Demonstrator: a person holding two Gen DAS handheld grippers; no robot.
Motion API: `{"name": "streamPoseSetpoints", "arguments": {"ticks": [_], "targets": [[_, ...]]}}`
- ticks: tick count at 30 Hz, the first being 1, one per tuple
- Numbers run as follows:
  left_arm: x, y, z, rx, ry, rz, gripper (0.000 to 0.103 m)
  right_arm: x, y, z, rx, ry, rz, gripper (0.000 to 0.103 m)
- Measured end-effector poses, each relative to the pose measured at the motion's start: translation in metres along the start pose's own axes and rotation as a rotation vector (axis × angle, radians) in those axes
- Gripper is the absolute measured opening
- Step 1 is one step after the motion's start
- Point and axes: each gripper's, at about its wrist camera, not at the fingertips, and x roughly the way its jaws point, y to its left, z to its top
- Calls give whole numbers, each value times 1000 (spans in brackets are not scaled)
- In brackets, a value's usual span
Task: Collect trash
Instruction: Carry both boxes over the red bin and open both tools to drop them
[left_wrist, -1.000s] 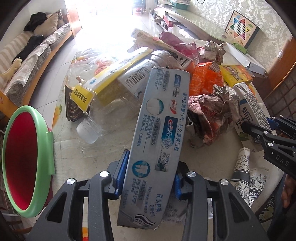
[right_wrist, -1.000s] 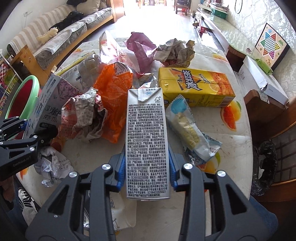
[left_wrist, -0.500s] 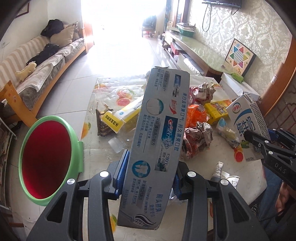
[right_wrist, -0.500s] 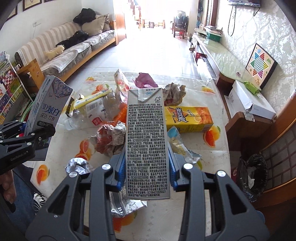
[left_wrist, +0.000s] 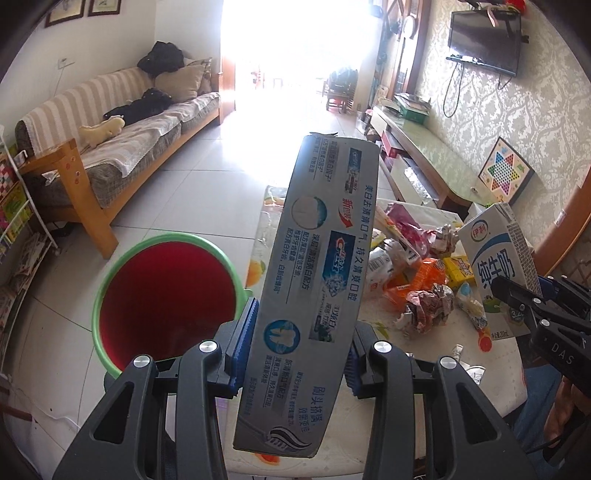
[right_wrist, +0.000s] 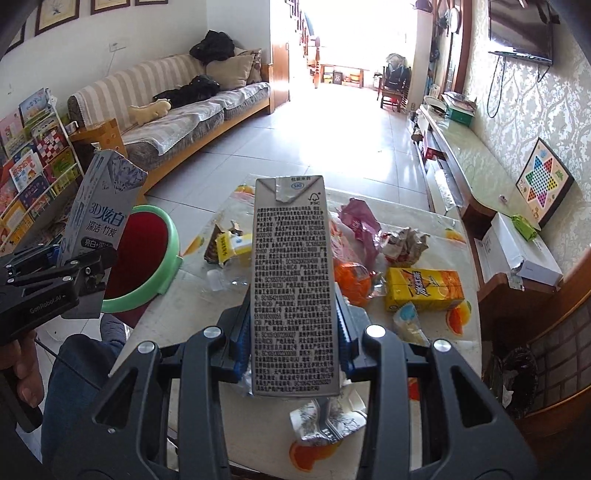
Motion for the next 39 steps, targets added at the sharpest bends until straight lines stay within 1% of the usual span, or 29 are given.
{"name": "streamPoseSetpoints", "arguments": {"ticks": [5, 12, 18, 22, 28, 32, 33, 39], "targets": [[-3, 38, 4, -55, -17, 50, 38, 12, 37, 20, -41, -6, 48, 36], [1, 95, 12, -140, -16, 123, 38, 35, 88, 45, -92, -9, 123, 36], [12, 125, 16, -182, -10, 171, 38, 52, 123, 62, -119, -10, 173, 36], [20, 145, 18, -215, 1, 197, 38, 63, 138, 70, -136, -6, 194, 36], [35, 163, 19, -237, 36, 223, 38, 79, 151, 75, -147, 12, 215, 36], [43, 168, 15, -241, 65, 238, 39, 89, 163, 77, -155, 27, 229, 36], [44, 170, 14, -244, 69, 240, 40, 91, 164, 78, -158, 30, 232, 36], [46, 177, 11, -252, 78, 246, 39, 101, 178, 78, -178, 44, 250, 36]]}}
